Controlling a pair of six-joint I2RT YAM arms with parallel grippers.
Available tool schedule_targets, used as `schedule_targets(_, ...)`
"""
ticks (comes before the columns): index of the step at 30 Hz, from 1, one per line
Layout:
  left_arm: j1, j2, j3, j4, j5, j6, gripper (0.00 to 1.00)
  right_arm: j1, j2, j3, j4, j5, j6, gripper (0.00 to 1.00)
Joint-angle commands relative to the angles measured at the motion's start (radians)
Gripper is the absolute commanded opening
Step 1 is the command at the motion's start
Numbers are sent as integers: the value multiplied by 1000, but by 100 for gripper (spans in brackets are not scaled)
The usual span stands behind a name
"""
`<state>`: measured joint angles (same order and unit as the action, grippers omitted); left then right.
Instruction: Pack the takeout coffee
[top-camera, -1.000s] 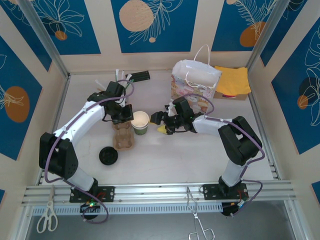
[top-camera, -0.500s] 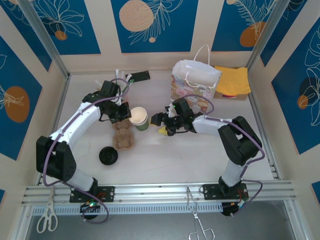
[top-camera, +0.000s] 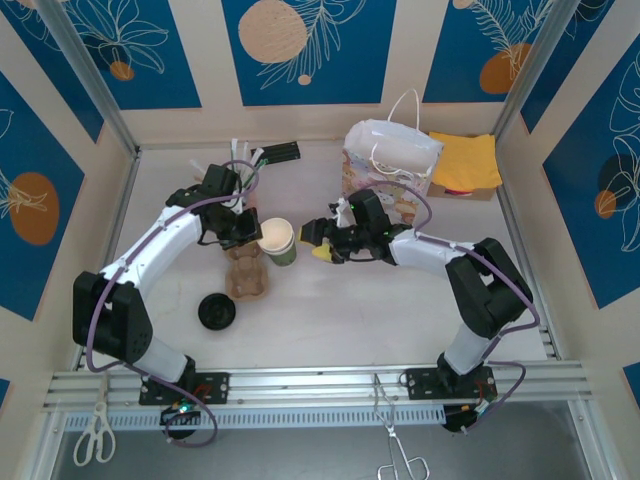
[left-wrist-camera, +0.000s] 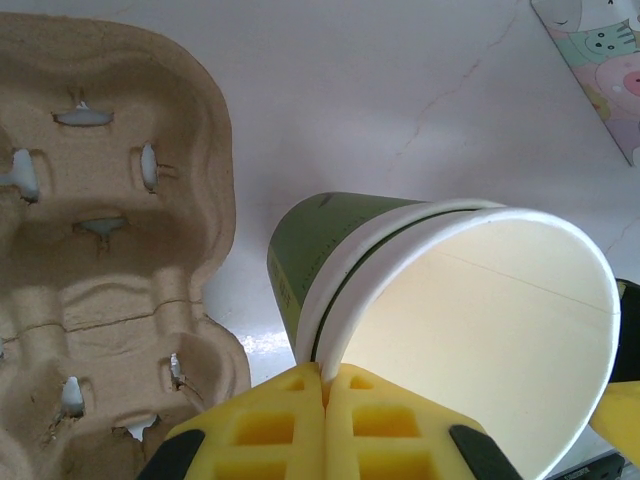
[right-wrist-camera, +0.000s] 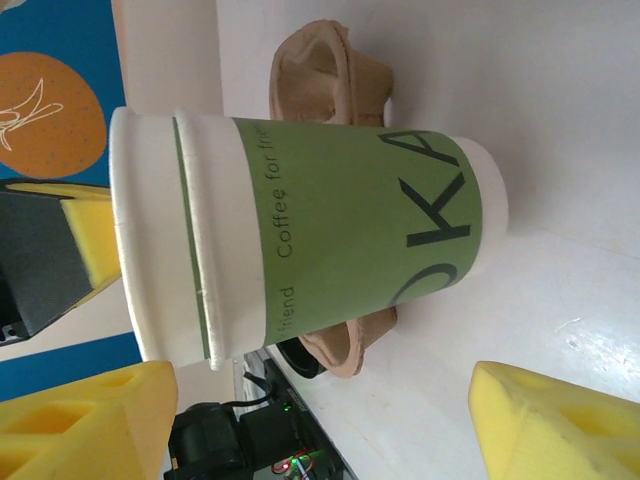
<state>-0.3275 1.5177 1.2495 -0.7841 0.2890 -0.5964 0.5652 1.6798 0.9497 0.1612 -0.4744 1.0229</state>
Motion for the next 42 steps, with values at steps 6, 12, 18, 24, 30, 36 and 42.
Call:
schedule_targets(6, 4, -5, -16, 16, 45, -16, 0, 13, 50, 35, 12, -42, 3, 76)
schedule_targets(12, 2, -6, -20, 17, 51, -18, 0, 18, 68, 46, 27, -54, 15, 76)
schedule_targets(18, 2, -2, -19, 13, 43, -14, 0, 15, 54, 40, 34, -59, 17, 76)
schedule_targets(24, 2, 5, -7, 2, 33, -12, 0, -10, 14, 3, 27, -36, 18, 76)
schedule_targets(30, 1, 17, 0, 6, 39, -11, 0, -4, 19, 9, 35, -50, 18, 76)
schedule_targets(36, -1, 19, 6, 8, 47, -15, 0, 9, 57, 32, 35, -57, 19, 76)
schedule_targets(42, -2, 8, 0, 21, 70, -29, 0, 6, 88, 29, 29, -57, 18, 77)
